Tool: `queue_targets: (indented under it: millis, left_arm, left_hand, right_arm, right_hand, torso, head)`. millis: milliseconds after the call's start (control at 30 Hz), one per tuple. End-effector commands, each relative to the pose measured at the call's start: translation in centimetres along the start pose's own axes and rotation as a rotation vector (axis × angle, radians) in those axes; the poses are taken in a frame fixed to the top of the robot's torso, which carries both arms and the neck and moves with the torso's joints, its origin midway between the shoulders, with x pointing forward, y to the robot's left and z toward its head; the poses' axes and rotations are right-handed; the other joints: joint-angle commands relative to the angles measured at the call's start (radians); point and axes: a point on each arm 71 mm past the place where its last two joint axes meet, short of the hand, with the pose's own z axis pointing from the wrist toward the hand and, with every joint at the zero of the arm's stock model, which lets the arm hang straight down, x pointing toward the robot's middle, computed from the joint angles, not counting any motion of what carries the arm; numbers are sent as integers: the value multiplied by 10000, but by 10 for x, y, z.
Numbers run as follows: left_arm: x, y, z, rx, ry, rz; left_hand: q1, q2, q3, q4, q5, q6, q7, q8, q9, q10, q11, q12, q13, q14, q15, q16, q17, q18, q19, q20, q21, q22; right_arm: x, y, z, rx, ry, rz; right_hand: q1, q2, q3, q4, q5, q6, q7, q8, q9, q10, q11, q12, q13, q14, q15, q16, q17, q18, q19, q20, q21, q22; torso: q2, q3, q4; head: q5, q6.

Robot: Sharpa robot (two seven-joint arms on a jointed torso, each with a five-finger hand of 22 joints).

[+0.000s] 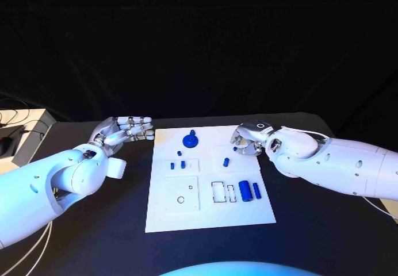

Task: Assemble the parts on the task board

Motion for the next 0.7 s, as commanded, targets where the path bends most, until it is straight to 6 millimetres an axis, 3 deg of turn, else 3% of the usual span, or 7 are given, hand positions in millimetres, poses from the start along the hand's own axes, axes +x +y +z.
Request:
queue_targets:
  millis: [33,333,700]
  left_arm:
    - [1,-1,0,139,61,-91]
    - [1,-2,-1,117,58,-43]
    - [-1,-1,-1,71,4,28]
  left_hand:
    - [73,16,-55,0,-32,-15,76,-6,0,-92,-14,-3,-2,-69,16,41,15,-157,36,65,37,-92]
    - [93,39,-58,-14,-27,-8,88,-5,0,-115,-5,-10,-7,-81,21,43,24,-158,45,63,44,-199]
    - [119,59,-30,-33,-29,-11,96,-4,1,-117,-2,-9,-7,-89,23,41,23,-160,40,58,49,-213]
  right_arm:
    - [4,0,0,85,346,-241]
    - [6,5,2,-28,448,-192]
    - [8,9,5,-106,586,-91]
  right_hand:
    - [-95,66,121,11,87,139,-14,-29,16,96,-34,-59,-8,-54,-6,97,-34,65,483,48,96,555]
    - [-176,134,332,-15,132,371,-62,-34,20,222,-80,-73,-13,-82,-33,263,-167,25,518,27,319,711]
    - [-190,438,533,-9,77,649,-129,-20,45,416,-149,-76,-10,-115,-68,415,-272,-32,523,0,659,778]
  torso:
    - [-3,7,-26]
    - [-10,1,-1]
    - [-4,2,-24]
  head:
    - [23,-33]
    - [34,-88]
    - [71,-149]
